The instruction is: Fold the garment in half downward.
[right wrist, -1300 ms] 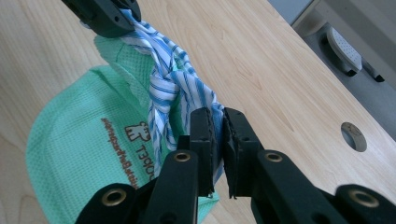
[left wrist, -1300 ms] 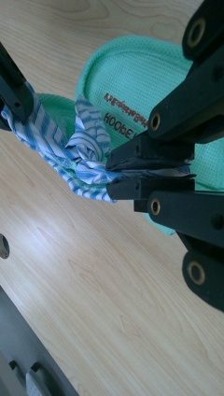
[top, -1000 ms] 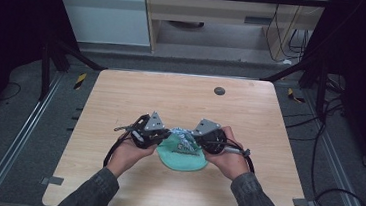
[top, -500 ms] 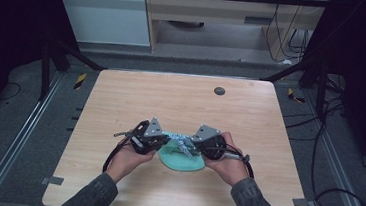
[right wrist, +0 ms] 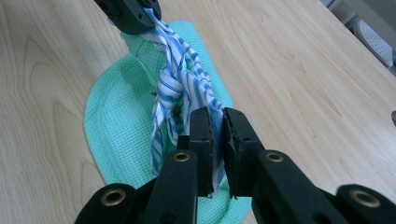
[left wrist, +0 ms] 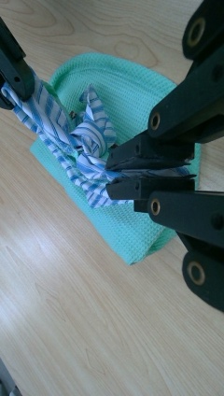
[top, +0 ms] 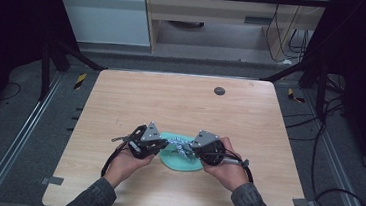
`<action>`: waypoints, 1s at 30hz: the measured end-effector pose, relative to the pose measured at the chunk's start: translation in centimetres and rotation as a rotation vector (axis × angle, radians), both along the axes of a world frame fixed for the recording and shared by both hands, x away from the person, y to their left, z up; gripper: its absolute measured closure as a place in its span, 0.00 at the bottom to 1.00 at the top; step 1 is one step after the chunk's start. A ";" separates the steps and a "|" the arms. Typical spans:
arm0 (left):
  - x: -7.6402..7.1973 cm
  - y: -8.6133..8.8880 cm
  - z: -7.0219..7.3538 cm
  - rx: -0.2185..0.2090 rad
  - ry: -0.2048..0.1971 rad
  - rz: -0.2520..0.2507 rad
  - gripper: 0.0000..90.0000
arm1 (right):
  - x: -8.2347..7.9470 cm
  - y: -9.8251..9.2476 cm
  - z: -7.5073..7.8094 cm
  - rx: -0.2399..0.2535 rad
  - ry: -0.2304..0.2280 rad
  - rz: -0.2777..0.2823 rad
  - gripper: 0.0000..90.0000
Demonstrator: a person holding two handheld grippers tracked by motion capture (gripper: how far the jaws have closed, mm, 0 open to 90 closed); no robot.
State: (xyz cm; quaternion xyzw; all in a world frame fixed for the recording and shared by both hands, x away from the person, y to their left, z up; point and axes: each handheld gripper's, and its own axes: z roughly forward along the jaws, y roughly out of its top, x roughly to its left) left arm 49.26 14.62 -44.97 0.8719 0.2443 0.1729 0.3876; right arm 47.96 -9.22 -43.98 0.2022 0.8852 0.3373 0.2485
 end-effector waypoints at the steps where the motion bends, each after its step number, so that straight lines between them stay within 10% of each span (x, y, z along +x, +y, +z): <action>1: -0.1 0.0 -0.1 -0.002 0.003 0.000 0.94 | 0.0 0.0 -0.1 0.000 -0.001 0.001 0.92; 22: -1.1 0.4 -0.8 -0.023 0.014 -0.003 0.92 | -1.3 0.1 -1.0 0.011 0.021 0.006 0.92; 30: -1.9 1.1 -0.4 -0.041 -0.029 0.033 0.74 | -1.6 0.0 -1.4 0.014 0.024 0.011 0.92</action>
